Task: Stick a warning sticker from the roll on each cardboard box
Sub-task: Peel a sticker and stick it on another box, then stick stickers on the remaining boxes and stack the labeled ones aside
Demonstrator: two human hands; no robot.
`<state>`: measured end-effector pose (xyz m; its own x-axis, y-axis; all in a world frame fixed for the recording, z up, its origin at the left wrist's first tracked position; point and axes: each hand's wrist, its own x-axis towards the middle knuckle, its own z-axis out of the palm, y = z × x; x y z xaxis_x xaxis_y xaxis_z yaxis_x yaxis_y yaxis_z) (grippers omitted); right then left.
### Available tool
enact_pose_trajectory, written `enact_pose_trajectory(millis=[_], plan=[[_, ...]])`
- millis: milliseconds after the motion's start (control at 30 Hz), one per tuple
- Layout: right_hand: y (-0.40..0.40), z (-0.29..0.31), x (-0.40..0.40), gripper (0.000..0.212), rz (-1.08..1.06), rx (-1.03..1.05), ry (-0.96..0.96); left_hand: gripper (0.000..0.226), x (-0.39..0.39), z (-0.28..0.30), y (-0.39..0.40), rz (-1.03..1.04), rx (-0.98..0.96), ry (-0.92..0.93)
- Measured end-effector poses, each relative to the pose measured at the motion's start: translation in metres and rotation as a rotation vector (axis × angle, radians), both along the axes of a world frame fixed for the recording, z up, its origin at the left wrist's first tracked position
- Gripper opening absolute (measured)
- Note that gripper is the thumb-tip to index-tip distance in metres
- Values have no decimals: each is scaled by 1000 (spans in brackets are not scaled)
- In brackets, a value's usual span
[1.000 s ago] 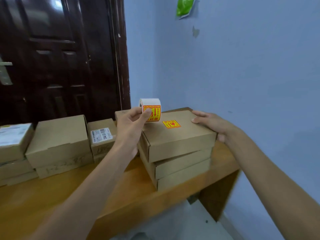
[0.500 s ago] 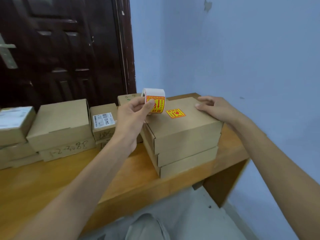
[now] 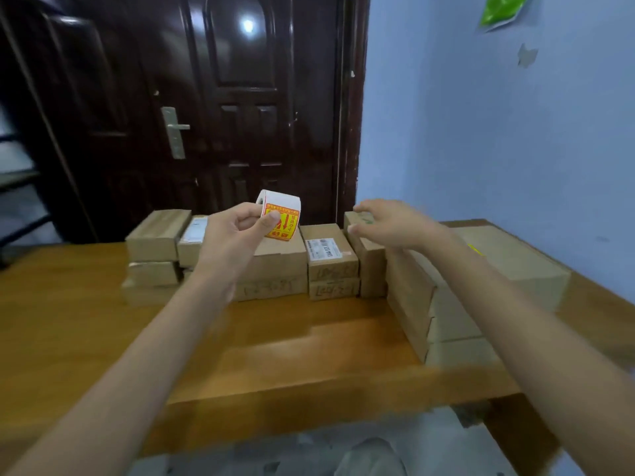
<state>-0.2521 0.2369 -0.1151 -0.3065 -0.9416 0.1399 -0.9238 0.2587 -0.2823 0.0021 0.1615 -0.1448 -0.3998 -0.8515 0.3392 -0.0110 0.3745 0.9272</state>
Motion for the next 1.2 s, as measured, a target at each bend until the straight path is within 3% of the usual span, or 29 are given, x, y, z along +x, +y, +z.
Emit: enact_pose_trajectory(millis=[167,333,500,833,1000,1200], plan=[[-70,-35,68,74,-4,32,-97,24,65,-20,-28,131,56,19],[-130,-85,97,89,162,34,253,29,108,-39,-42,187,125,40],[-143,-127,105,92,237,-39,393,19,132,-57,-46,210,133,40],[-97,-131,106,87,279,-174,424,21,134,-79,-42,187,191,70],[-39,-128,113,88,267,-258,401,23,132,-70,-29,163,159,96],[38,-149,107,92,421,-321,435,21,143,-59,-7,181,80,132]])
